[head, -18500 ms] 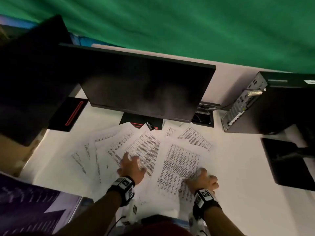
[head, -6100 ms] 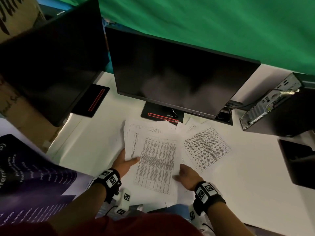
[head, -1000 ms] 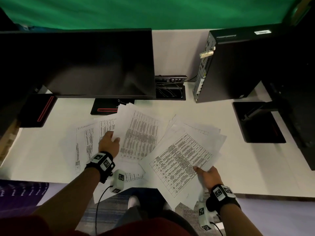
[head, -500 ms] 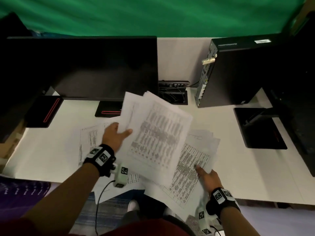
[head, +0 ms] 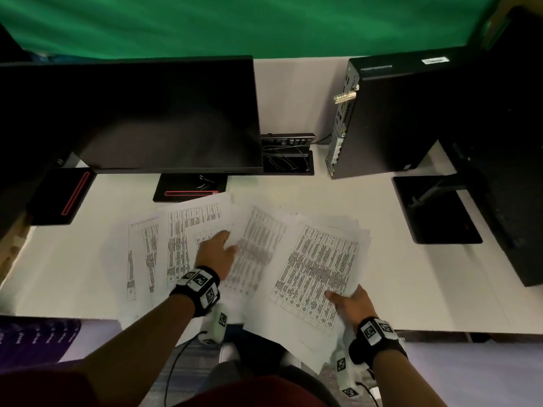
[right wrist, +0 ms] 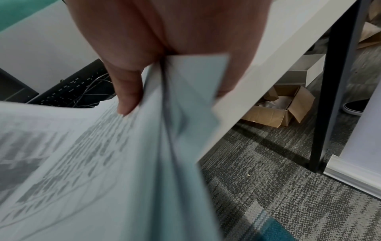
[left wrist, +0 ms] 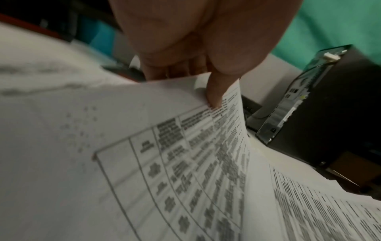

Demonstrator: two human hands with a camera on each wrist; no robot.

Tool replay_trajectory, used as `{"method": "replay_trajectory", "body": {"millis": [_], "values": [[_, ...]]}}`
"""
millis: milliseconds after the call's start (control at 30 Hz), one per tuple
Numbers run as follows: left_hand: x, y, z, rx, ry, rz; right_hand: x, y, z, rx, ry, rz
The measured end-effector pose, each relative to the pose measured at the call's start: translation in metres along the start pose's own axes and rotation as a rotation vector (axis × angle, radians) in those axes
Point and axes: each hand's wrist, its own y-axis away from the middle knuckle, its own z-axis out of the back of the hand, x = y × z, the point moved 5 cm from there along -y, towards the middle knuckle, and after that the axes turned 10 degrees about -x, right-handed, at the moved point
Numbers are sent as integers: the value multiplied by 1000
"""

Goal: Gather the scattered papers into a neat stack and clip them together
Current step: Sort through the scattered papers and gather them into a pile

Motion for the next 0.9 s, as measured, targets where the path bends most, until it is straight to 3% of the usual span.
{"method": "replay_trajectory", "body": {"millis": [67,167,333,433,500,600,733,900], "values": [[-13,-8,27,-108,-43,-137,0,-2,-1,-7,-2,-2],[-38,-14,64,-271,76,-293,-1,-5,-1,-29,-28,-65],[-61,-19,93,-364,383,-294,-4,-10,-4,-33,12,-40],[-56,-23,83,-313,552,-203,2,-4,-1,-7,77,17],[-40,-24,61,-247,473,-13,2,-5,1,-32,93,28],[-19,-20,16,-47,302,120,1,-5,2,-50,62,-12],[-9,-1,-30,190,196,141,1,-3,1,-34,-76,-40],[-12,13,-58,204,223,86,3,1,0,-15,-91,-7]]}}
